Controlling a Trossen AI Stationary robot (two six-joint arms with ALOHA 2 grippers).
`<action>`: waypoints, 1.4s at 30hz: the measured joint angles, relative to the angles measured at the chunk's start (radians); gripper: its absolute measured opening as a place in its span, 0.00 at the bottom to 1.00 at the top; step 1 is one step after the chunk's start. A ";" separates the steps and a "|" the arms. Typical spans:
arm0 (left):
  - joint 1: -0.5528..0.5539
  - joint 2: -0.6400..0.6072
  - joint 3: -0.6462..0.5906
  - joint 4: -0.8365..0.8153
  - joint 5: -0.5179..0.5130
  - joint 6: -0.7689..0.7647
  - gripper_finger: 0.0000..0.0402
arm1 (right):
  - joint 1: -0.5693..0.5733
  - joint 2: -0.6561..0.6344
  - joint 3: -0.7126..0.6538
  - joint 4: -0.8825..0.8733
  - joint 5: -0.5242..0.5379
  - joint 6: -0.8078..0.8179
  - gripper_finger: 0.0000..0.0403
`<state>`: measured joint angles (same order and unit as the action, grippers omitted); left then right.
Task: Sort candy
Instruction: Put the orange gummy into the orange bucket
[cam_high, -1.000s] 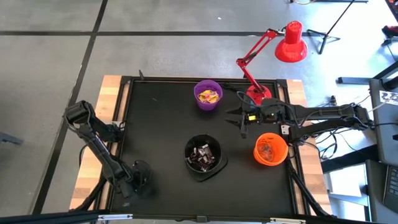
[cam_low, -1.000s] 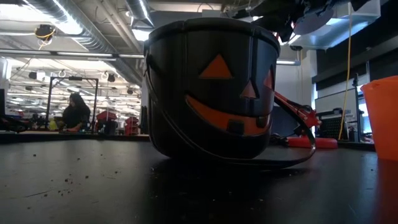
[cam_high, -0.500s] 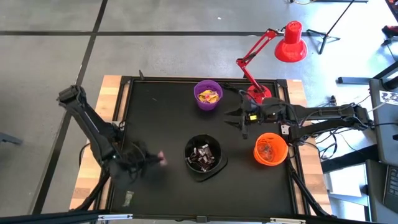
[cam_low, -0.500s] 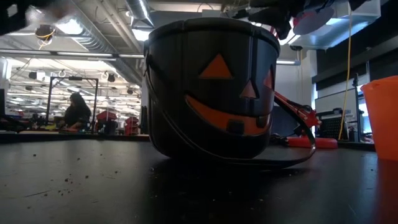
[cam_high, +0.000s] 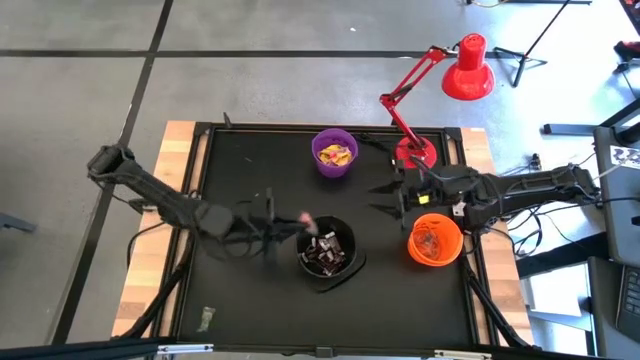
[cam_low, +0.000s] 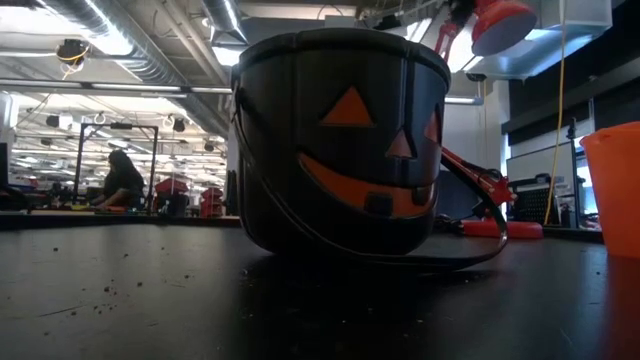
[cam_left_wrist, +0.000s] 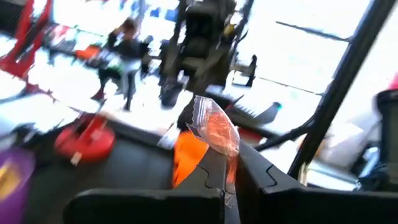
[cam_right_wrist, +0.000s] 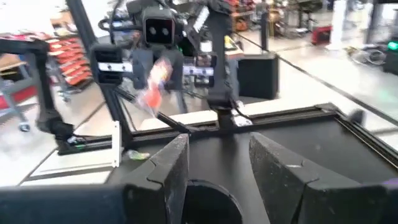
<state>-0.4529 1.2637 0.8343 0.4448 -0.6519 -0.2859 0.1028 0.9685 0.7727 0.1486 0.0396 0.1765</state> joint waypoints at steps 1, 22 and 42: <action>0.033 0.012 0.000 0.042 0.051 0.029 0.00 | 0.010 -0.018 0.000 -0.027 0.025 0.000 0.41; 0.392 0.319 0.001 0.393 0.383 0.027 0.00 | 0.281 -0.021 -0.001 -0.326 0.669 0.056 0.41; 0.405 0.351 0.001 0.402 0.381 0.024 0.00 | 0.071 0.216 -0.001 -0.010 0.281 0.069 0.60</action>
<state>-0.0479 1.6146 0.8352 0.8471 -0.2707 -0.2615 0.1734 1.1845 0.7719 0.1383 0.3210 0.2455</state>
